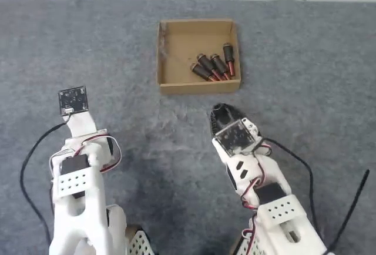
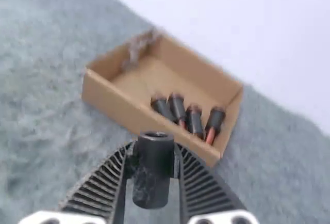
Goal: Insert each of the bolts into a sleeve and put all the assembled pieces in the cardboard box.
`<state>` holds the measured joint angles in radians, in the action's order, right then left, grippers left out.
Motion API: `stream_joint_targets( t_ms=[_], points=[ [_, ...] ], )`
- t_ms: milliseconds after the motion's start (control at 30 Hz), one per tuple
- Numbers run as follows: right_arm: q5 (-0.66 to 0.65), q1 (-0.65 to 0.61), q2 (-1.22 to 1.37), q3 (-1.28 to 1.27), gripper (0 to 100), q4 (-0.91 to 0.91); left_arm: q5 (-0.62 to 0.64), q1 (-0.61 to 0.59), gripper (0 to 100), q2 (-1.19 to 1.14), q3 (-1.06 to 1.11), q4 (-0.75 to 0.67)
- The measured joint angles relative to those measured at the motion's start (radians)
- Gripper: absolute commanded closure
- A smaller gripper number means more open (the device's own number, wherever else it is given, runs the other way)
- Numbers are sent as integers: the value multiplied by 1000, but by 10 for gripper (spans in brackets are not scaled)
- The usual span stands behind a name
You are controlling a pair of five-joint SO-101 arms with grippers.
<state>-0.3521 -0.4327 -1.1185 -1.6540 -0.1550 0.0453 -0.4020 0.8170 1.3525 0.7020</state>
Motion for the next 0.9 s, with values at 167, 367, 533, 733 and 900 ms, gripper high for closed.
stream_joint_targets(
  t_ms=[167, 367, 533, 733, 900],
  points=[
    [0, 3, -2, -2, 992, -74, 0, 0, 988, 0, 0, 0],
    [147, 2, -2, 2, 992, -78, 0, 0, 988, 0, 0, 0],
    [269, 2, 11, 17, 992, -78, 0, 0, 988, 0, 0, 0],
    [351, 2, 229, 127, 992, -178, 0, 0, 988, 0, 0, 0],
    [370, 0, 505, 186, 992, -457, 0, 0, 988, 0, 0, 0]
  ],
)
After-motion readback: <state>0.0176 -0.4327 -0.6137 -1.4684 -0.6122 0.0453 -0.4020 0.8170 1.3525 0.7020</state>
